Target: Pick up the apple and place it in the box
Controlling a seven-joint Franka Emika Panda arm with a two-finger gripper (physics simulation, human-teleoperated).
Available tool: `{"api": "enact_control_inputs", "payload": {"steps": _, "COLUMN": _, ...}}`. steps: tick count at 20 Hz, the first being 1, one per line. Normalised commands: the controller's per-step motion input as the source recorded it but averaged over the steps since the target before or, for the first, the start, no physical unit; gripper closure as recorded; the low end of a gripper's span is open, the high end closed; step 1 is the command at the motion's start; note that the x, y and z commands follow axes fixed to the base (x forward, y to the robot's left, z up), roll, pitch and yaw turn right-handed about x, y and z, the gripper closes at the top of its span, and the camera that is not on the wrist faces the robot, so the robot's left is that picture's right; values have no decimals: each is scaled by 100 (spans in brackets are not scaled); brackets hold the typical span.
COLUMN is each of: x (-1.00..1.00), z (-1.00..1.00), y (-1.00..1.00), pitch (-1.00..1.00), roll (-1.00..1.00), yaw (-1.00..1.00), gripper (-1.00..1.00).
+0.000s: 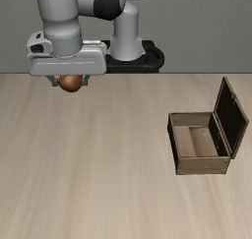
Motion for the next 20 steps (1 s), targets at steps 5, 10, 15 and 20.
{"api": "enact_control_inputs", "payload": {"steps": 5, "x": 0, "z": 0, "y": 100, "pitch": 0, "roll": 0, "yaw": 0, "gripper": 100}}
{"api": "enact_control_inputs", "payload": {"steps": 10, "x": 0, "z": 0, "y": 100, "pitch": 0, "roll": 0, "yaw": 0, "gripper": 100}}
{"api": "enact_control_inputs", "payload": {"steps": 15, "x": 0, "z": 0, "y": 100, "pitch": 0, "roll": 0, "yaw": 0, "gripper": 100}}
{"api": "enact_control_inputs", "payload": {"steps": 20, "x": 0, "z": 0, "y": 100, "pitch": 0, "roll": 0, "yaw": 0, "gripper": 100}}
